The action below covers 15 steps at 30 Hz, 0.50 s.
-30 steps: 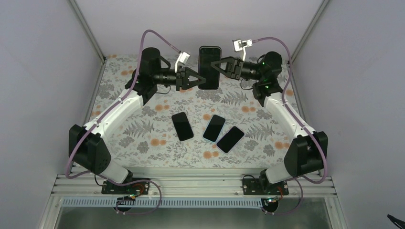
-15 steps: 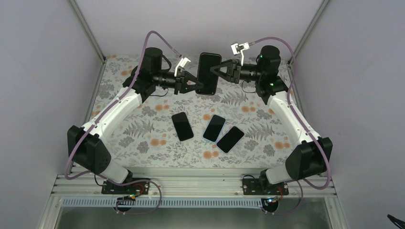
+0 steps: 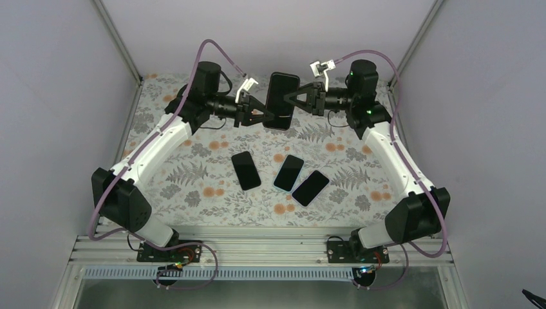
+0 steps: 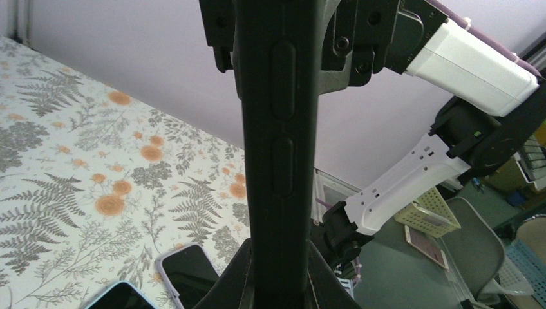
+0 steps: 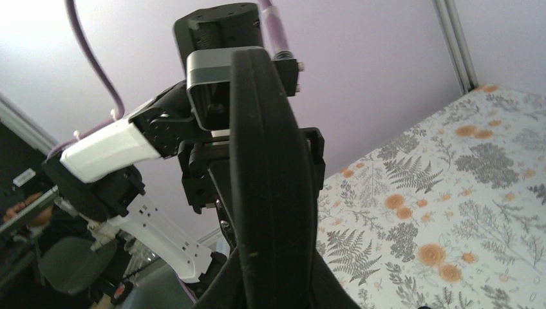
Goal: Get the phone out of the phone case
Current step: Adjust the phone.
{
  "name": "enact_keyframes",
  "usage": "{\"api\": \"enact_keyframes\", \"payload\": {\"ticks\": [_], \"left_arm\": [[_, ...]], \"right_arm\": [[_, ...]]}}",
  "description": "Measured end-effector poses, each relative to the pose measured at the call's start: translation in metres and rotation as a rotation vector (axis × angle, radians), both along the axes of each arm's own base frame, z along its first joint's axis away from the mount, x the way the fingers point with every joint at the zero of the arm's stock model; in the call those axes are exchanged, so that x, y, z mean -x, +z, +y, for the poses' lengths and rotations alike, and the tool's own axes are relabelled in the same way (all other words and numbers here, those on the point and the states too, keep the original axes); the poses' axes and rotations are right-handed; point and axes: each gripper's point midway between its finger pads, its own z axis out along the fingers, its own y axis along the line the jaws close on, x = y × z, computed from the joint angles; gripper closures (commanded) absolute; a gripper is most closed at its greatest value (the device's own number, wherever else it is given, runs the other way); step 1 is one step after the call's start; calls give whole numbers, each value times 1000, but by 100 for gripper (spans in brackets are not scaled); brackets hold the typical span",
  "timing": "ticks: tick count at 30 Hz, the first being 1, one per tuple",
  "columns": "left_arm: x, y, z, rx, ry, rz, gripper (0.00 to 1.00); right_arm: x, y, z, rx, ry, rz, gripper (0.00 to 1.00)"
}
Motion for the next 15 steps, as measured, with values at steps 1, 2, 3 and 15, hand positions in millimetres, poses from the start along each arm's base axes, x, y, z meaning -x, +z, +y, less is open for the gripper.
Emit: {"api": "enact_keyframes", "payload": {"ticks": [1,2,3,15], "left_arm": [[0,0,0,0,-5,1,98],[2,1,0,1,-14,-1,97],[3,1,0,3,-22,0,93],[-3,18,16,33,-23,-103,53]], "right_arm": [[1,0,0,0,6,-3,95],[3,1,0,-1,14,-7,96],[4,2,0,-2,20,-13,96],[8,3,-1,-18,68,38,96]]}}
